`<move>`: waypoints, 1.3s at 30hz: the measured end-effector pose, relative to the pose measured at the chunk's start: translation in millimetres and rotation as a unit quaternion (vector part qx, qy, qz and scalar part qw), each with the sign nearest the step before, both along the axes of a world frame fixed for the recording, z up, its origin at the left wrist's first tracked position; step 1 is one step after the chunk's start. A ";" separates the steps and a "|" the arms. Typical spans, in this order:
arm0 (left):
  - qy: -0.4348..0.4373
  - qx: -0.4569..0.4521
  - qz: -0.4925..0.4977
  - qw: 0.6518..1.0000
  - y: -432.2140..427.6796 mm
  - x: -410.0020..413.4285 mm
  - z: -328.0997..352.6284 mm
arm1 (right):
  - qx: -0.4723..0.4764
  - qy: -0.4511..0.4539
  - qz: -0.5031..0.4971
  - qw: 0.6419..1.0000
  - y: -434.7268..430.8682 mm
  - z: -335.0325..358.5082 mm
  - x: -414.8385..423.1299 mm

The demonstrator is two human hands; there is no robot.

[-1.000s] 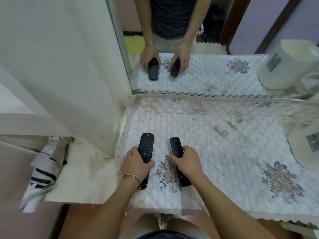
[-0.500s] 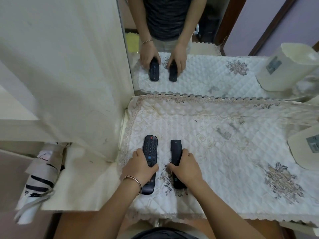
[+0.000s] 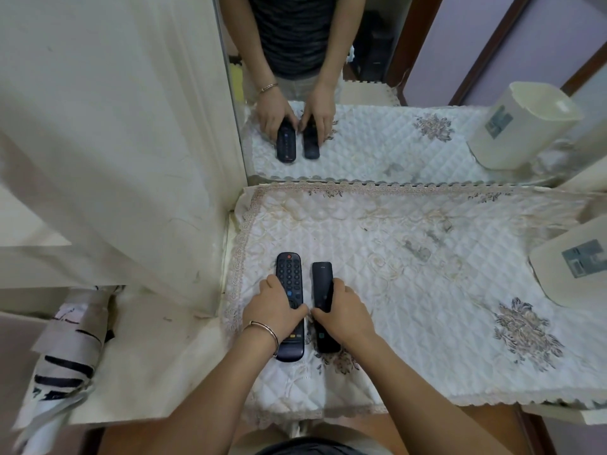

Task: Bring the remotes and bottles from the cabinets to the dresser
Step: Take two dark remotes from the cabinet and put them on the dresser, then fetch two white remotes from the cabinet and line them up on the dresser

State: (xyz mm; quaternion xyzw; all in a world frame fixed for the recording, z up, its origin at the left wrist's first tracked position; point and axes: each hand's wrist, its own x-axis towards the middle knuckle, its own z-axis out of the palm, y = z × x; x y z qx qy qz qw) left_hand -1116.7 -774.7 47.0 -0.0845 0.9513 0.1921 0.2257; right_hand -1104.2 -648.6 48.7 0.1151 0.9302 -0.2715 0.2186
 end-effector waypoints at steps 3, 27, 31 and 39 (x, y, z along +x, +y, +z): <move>0.000 0.004 -0.009 1.000 -2.2 0.1 -1.7 | 0.003 0.005 -0.001 1.000 -0.8 -0.1 2.4; 0.015 0.202 -0.323 0.925 50.0 89.6 12.2 | -0.104 0.038 -0.379 0.919 94.6 -5.5 238.1; -0.087 0.129 -0.448 0.880 90.4 147.5 -18.0 | -0.114 0.002 -0.493 0.863 100.9 -19.6 355.1; -0.226 -0.012 -0.511 0.830 114.0 271.9 -86.6 | -0.191 -0.068 -0.730 0.653 34.6 -54.3 599.2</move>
